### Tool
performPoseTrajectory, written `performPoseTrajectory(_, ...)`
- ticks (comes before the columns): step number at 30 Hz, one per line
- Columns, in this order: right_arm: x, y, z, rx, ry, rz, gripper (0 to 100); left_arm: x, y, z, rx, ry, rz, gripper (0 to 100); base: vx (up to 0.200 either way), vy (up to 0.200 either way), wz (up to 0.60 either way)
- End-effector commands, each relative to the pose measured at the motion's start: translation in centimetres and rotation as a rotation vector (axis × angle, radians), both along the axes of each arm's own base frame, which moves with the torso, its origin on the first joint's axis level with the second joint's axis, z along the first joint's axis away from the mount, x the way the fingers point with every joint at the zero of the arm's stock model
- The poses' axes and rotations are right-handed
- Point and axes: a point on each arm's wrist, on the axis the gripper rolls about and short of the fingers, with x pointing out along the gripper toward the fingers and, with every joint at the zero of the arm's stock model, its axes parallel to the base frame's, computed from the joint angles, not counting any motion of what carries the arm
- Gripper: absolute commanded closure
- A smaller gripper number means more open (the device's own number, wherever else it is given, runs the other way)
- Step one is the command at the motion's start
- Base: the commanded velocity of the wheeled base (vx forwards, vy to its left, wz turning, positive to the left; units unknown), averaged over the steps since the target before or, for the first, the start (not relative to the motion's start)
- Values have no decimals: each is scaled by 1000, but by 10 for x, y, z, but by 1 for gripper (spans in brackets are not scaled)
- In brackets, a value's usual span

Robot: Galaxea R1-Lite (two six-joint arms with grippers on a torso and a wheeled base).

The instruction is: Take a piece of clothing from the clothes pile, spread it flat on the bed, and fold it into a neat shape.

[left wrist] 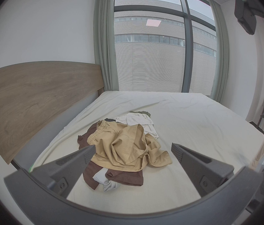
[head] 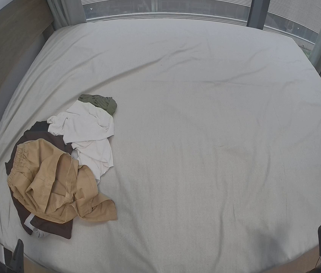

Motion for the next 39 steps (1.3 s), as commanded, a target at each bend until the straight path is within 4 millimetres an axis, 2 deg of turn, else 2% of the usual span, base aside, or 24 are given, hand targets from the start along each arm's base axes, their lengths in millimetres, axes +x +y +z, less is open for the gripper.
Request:
performPoseTrajectory(1,1,0,-5,3,13,1,0,0,0,-5,-3,1,0,0,0,0,0)
performPoseTrajectory(27,1,0,-5,-24,5,14,0,0,0,-5,-12,1,2,0,0,0,0)
performPoseTrajectory(28,-1,0,1,-34,-50,15,0,0,0,-5,-12,1,2,0,0,0,0)
performPoseTrajectory(30,-7,1,48,-57,-260,0,0,0,0,-5,-12,1,2,0,0,0,0)
performPoseTrajectory(31,-1,0,68,-57,-259,-1,0,0,0,-5,-9,1,2,0,0,0,0)
performPoseTrajectory(32,6,0,76,-56,-224,7,0,0,0,-5,-7,1,2,0,0,0,0)
performPoseTrajectory(35,16,0,80,-52,-180,27,0,0,0,-5,-13,1,2,0,0,0,0)
performPoseTrajectory(37,28,0,76,-46,-116,45,0,0,0,-5,-13,1,2,0,0,0,0)
performPoseTrajectory(39,39,0,81,-44,-94,54,0,0,0,-5,-13,1,2,0,0,0,0)
